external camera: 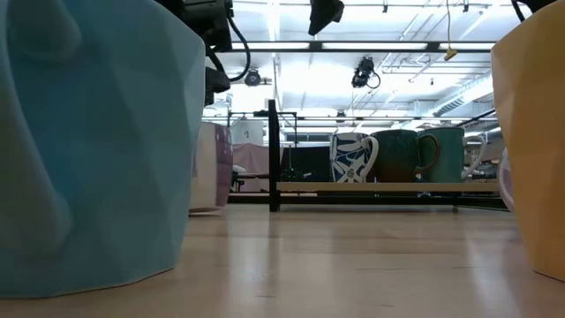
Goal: Place coffee mugs
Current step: Put the purple mug on the shelf
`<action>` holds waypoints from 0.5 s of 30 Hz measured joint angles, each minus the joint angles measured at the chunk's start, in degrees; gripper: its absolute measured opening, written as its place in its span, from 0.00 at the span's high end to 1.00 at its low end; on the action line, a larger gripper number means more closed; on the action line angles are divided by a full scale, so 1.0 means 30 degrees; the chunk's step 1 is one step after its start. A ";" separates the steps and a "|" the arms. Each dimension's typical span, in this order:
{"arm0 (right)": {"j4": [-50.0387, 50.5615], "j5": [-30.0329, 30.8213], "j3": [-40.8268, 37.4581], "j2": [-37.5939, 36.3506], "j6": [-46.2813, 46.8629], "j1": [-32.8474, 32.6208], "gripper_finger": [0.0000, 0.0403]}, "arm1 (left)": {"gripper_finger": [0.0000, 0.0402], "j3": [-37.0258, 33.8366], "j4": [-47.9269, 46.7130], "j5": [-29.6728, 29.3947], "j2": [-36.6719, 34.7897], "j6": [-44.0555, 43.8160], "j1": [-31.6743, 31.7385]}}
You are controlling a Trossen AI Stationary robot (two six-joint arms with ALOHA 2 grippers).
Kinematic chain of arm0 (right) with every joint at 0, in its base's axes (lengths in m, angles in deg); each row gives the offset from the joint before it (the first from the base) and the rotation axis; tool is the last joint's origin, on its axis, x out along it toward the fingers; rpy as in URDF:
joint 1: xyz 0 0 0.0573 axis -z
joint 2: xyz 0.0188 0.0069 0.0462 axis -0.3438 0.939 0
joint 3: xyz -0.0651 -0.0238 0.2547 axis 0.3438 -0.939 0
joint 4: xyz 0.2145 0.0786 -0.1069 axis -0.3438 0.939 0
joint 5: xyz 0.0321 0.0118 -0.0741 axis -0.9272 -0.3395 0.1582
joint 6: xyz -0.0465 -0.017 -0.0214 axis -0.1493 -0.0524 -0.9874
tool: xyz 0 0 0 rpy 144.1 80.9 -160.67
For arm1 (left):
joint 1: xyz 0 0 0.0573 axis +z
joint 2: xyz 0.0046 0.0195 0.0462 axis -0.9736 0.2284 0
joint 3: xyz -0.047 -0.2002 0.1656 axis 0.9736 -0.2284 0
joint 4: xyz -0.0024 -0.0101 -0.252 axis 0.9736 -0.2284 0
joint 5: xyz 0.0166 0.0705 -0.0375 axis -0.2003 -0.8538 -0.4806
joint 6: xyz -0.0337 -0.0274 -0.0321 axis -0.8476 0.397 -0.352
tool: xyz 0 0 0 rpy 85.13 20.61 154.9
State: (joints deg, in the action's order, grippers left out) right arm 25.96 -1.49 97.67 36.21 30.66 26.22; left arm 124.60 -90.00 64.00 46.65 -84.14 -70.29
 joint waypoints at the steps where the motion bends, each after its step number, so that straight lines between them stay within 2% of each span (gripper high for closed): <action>1: -0.0001 0.0017 0.0000 0.0000 0.0000 0.0000 0.54 | 0.91 0.0001 0.0004 0.0008 0.0000 -0.0731 0.0000; 7: -0.0057 0.0031 0.0000 0.0000 -0.0096 0.0000 0.54 | 0.90 0.0001 0.0102 0.0003 0.0000 -0.5328 -0.0072; 15: -0.0125 0.0031 0.0000 0.0000 -0.0670 0.0000 0.54 | 0.90 0.0001 0.0283 -0.0168 0.0000 -0.5746 -0.0255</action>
State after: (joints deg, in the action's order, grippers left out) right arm 25.58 -1.40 97.67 36.21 28.65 26.22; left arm 124.60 -89.15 63.49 46.65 -101.38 -71.06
